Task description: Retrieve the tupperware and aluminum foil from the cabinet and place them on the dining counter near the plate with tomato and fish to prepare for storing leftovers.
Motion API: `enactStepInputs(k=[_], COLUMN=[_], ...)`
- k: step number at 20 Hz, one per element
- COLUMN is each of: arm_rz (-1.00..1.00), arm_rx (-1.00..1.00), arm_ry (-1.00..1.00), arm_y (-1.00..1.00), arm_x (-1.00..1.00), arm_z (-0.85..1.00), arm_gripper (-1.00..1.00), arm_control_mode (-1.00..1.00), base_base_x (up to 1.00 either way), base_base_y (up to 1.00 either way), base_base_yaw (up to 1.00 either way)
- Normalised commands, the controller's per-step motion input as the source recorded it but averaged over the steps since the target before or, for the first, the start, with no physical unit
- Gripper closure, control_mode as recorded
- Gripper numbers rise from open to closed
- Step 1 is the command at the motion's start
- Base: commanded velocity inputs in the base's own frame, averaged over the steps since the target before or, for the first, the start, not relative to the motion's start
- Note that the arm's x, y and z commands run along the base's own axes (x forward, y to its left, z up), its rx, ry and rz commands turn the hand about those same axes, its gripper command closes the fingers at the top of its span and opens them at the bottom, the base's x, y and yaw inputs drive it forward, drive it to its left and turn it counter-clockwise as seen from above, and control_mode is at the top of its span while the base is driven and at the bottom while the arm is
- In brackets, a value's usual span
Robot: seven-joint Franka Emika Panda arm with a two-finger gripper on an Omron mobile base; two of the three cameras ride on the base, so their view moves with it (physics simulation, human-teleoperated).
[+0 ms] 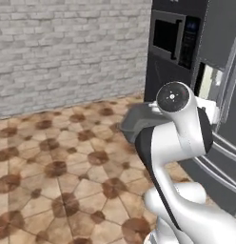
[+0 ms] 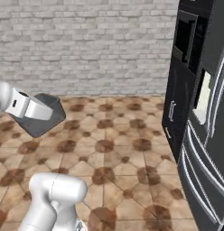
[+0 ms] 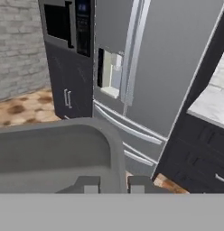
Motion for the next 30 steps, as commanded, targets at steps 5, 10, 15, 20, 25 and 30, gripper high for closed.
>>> enactStepInputs(k=[5, 10, 15, 20, 25, 30], arm_rz=[0.00, 0.00, 0.00, 0.00, 0.00, 0.00], arm_rx=[0.00, 0.00, 0.00, 0.00, 0.00, 0.00], arm_ry=[0.00, 0.00, 0.00, 0.00, 0.00, 0.00], arm_y=[0.00, 0.00, 0.00, 0.00, 0.00, 0.00], arm_x=[0.00, 0.00, 0.00, 0.00, 0.00, 0.00], arm_z=[0.00, 0.00, 0.00, 0.00, 0.00, 0.00], arm_gripper=[1.00, 1.00, 1.00, 1.00, 1.00, 1.00], arm_control_mode=[1.00, 1.00, 1.00, 1.00, 1.00, 1.00], base_base_x=[1.00, 1.00, 1.00, 1.00, 1.00, 1.00], base_base_y=[0.71, 0.29, 0.09, 0.00, 0.00, 0.00], base_base_yaw=[0.09, 0.37, 0.47, 0.53, 0.54, 0.53])
